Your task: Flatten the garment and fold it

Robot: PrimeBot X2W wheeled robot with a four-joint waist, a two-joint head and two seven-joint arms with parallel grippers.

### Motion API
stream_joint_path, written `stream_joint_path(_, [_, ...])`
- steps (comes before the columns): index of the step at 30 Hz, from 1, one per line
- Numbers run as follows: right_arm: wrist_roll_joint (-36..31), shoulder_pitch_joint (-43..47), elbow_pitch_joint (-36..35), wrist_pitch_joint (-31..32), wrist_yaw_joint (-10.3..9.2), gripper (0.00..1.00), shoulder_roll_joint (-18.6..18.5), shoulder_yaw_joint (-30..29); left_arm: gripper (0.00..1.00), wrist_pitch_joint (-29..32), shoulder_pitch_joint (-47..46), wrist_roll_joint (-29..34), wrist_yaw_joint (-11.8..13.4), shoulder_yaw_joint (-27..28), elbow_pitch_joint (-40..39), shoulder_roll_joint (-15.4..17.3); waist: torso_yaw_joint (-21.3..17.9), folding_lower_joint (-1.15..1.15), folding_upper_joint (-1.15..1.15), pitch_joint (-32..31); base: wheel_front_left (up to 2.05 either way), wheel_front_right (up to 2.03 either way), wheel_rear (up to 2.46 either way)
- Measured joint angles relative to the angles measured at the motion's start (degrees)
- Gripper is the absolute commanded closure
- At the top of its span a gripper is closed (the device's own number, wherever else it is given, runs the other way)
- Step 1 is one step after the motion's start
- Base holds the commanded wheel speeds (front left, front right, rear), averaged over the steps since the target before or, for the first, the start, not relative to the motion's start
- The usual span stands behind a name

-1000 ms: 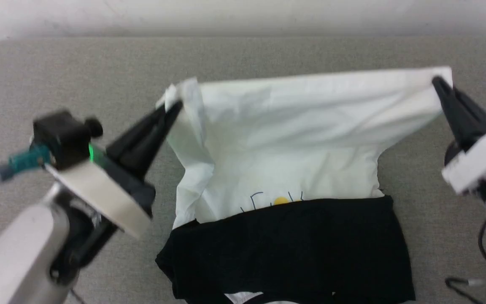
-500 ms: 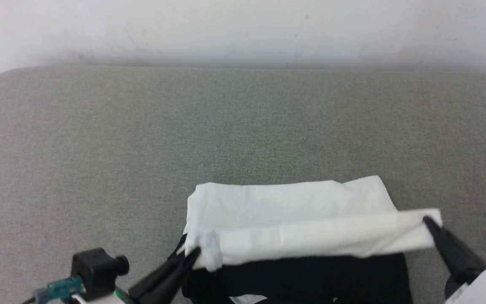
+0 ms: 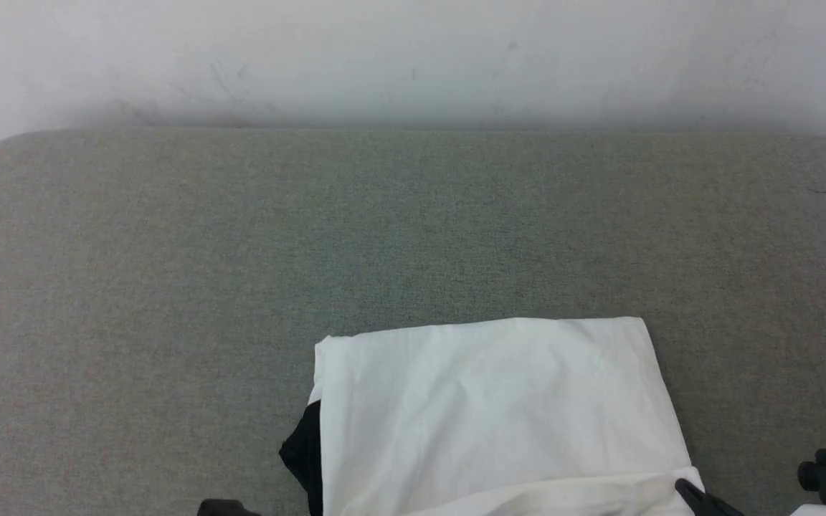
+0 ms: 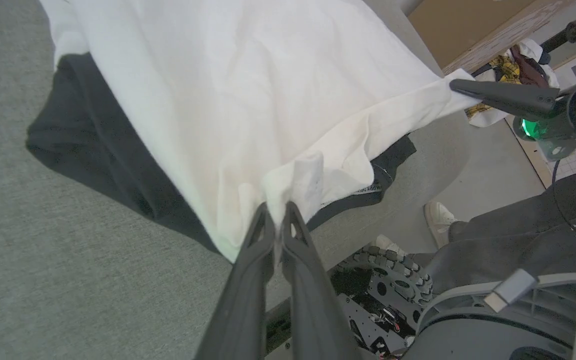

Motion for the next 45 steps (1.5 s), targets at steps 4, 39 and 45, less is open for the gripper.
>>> stream_joint_path(4, [-1.57, -0.12, 2.25, -0.27, 0.00, 1.00, -0.01, 0.32, 1.00, -0.01, -0.82, 1.09, -1.48, -1.22, 5.32, -1.42, 0.18, 0.00, 0.00, 0.00, 0.00, 0.00, 0.00])
stream_joint_path(39, [-8.45, -7.54, 9.43, -10.29, 0.00, 0.00, -0.02, -3.72, 0.00, -21.84, 1.86, 28.58, 13.03, 29.65, -0.26, -19.07, 1.76, 0.01, 0.00, 1.60, 0.00, 0.00, 0.00])
stream_joint_path(45, [-11.98, -10.43, 13.38, -9.13, 0.00, 0.00, -0.02, -3.43, 0.00, -21.84, 2.63, 31.51, 9.05, 30.56, 1.72, -22.51, 3.24, 0.01, 0.00, 3.46, 0.00, 0.00, 0.00])
